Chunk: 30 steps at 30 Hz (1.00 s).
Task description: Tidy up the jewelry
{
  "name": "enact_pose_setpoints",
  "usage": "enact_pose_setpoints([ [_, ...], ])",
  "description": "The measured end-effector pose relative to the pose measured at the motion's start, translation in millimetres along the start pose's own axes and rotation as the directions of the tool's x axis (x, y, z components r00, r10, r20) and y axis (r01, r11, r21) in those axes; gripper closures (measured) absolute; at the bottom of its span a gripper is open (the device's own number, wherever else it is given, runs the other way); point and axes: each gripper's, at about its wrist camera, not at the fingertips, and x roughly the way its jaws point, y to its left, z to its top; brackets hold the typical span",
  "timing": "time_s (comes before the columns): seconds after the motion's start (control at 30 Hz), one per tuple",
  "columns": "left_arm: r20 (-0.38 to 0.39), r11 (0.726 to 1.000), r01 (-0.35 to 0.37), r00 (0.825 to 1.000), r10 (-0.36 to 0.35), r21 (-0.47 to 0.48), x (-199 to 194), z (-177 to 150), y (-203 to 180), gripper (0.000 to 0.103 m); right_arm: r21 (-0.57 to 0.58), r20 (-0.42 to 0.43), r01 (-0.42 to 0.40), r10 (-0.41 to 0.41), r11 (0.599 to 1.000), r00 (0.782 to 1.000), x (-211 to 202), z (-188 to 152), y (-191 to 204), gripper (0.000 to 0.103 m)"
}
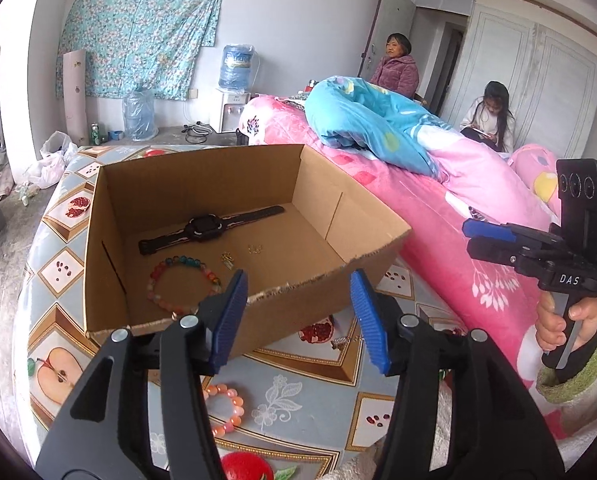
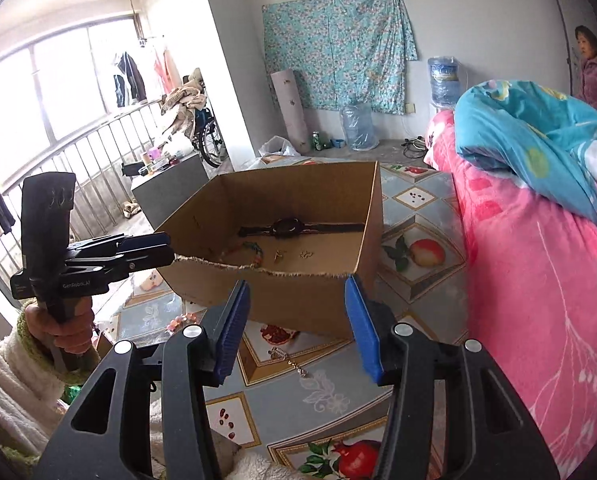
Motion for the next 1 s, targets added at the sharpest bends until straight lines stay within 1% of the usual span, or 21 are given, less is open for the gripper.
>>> enact_pose_setpoints([
  [0.1, -0.028, 1.000, 0.001, 1.000, 0.000, 0.017, 0.6, -16.9, -7.9, 0.046, 0.049, -0.033, -0.004, 0.006, 0.999, 0.999, 8.0, -22.9, -1.0, 0.055],
  [0.17, -0.056, 0.999, -0.012, 0.998, 0.014, 0.034, 4.8, -28.1, -13.5, 0.043, 0.075, -0.059, -0.002, 0.006, 0.997, 0.998, 16.4, -35.1, -2.1, 0.055],
  [0.27, -0.109, 0.998, -0.034, 0.993, 0.039, 0.045, 14.5, -43.9, -18.8, 0.042, 0.102, -0.090, -0.007, 0.016, 0.995, 0.996, 33.7, -47.9, -4.1, 0.055],
  [0.37, -0.164, 0.994, -0.095, 0.981, 0.103, 0.054, 28.4, -56.5, -20.3, 0.042, 0.116, -0.114, -0.002, 0.015, 0.993, 0.993, 49.6, -57.7, -4.3, 0.055],
  [0.47, -0.225, 0.985, -0.166, 0.959, 0.174, 0.055, 43.7, -66.4, -17.4, 0.042, 0.072, -0.139, 0.020, -0.009, 0.997, 0.990, 67.1, -63.1, 2.6, 0.057],
  [0.57, -0.253, 0.981, -0.187, 0.948, 0.195, 0.055, 52.7, -72.5, -15.3, 0.042, 0.003, -0.173, 0.035, -0.034, 0.999, 0.984, 83.9, -67.5, 14.8, 0.065],
  [0.7, -0.258, 0.977, -0.197, 0.942, 0.212, 0.084, 58.3, -76.0, -19.8, 0.042, -0.092, -0.203, 0.075, -0.093, 0.993, 0.975, 105.1, -69.8, 26.4, 0.073],
  [0.73, -0.259, 0.976, -0.198, 0.942, 0.215, 0.090, 59.8, -76.5, -21.4, 0.042, -0.108, -0.211, 0.081, -0.102, 0.991, 0.972, 109.8, -70.3, 28.5, 0.076],
  [0.87, -0.265, 0.978, -0.188, 0.942, 0.206, 0.090, 64.5, -76.7, -24.5, 0.042, -0.140, -0.238, 0.087, -0.119, 0.986, 0.964, 124.5, -72.7, 31.7, 0.085],
  [0.93, -0.270, 0.979, -0.186, 0.941, 0.203, 0.086, 66.8, -76.1, -24.6, 0.042, -0.149, -0.229, 0.100, -0.132, 0.984, 0.964, 124.5, -73.8, 31.9, 0.089],
  [0.97, -0.272, 0.979, -0.186, 0.941, 0.202, 0.084, 67.6, -76.0, -24.6, 0.042, -0.144, -0.230, 0.101, -0.133, 0.984, 0.964, 124.0, -73.7, 30.9, 0.094],
  [1.0, -0.272, 0.980, -0.184, 0.942, 0.199, 0.082, 68.7, -75.6, -25.1, 0.042, -0.137, -0.230, 0.106, -0.136, 0.985, 0.964, 123.1, -73.8, 29.3, 0.096],
])
